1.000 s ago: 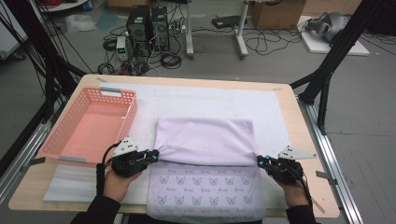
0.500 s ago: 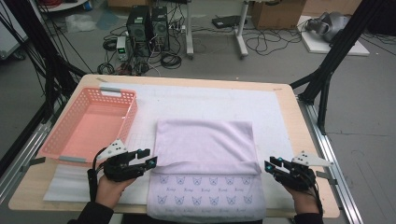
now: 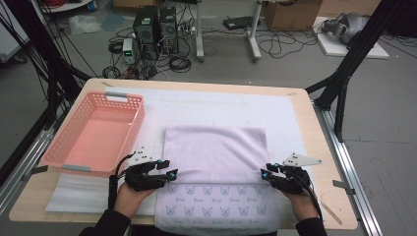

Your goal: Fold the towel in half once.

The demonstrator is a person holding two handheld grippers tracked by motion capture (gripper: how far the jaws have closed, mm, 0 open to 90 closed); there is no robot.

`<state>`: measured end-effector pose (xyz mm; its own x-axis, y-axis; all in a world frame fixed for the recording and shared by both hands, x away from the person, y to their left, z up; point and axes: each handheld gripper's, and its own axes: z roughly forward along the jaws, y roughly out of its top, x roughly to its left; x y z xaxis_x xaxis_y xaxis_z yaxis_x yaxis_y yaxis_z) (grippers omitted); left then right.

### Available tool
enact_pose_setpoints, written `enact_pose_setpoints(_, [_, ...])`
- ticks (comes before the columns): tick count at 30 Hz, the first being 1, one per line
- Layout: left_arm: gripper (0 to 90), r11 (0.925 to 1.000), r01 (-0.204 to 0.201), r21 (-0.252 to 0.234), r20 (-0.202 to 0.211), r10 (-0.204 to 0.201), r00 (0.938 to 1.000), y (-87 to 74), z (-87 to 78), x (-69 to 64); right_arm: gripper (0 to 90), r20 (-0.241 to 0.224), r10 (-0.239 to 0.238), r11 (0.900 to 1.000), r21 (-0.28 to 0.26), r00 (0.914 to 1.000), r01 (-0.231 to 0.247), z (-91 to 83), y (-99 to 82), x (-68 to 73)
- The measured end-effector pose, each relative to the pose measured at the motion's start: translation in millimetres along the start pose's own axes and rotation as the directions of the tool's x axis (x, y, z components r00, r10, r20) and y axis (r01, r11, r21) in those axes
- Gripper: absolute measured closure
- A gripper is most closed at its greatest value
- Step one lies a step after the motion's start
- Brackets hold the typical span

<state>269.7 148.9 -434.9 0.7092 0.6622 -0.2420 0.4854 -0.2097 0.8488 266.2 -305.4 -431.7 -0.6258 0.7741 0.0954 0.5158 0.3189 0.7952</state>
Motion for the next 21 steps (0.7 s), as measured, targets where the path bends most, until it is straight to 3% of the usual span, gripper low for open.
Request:
enact_pose_setpoints(2, [57.1,0.9994,-0.005,0.035,-0.012,0.006,0.9999,-2.4,0.8,1.5,74.5,0.012,0.001,1.0000,0.002,0.9999,-0.001,0.0,-0.9,-1.4])
enact_pose_setpoints(3, [65.2,0.9988,-0.013,0.048,-0.015,0.013,0.9998,-3.7,1.4,1.6,80.6,0.008,0.004,1.0000,0.005,1.0000,-0.004,-1.0,-1.4,-1.9])
enact_pose_setpoints(6, [84.9,0.9968,-0.025,0.076,-0.002,0.026,0.9997,-5.7,2.1,1.0,87.2,-0.004,-0.001,0.9998,0.020,1.0000,0.001,-2.9,-2.8,-3.3])
enact_pose_setpoints(11, [86.4,0.9961,-0.064,0.061,0.069,0.060,0.9958,-1.5,-7.1,-3.0,88.0,-0.036,-0.009,0.9999,0.014,0.9993,0.010,-9.3,-4.6,-0.6])
enact_pose_setpoints(15, [86.4,0.9974,-0.060,0.041,0.093,0.056,0.9941,-2.4,-20.5,-1.9,88.0,-0.069,-0.042,0.9990,0.014,0.9968,0.043,-21.6,-10.1,6.4])
enact_pose_setpoints(17, [86.4,0.9985,-0.049,0.027,0.098,0.046,0.9941,-3.1,-24.3,-2.9,88.0,-0.069,-0.034,0.9994,0.005,0.9970,0.035,-28.3,-12.6,6.2])
enact_pose_setpoints(21, [86.2,0.9964,-0.071,0.046,0.126,0.065,0.9899,-7.3,-28.1,-10.8,88.1,-0.081,-0.038,0.9992,0.003,0.9960,0.039,-34.4,-17.0,7.4])
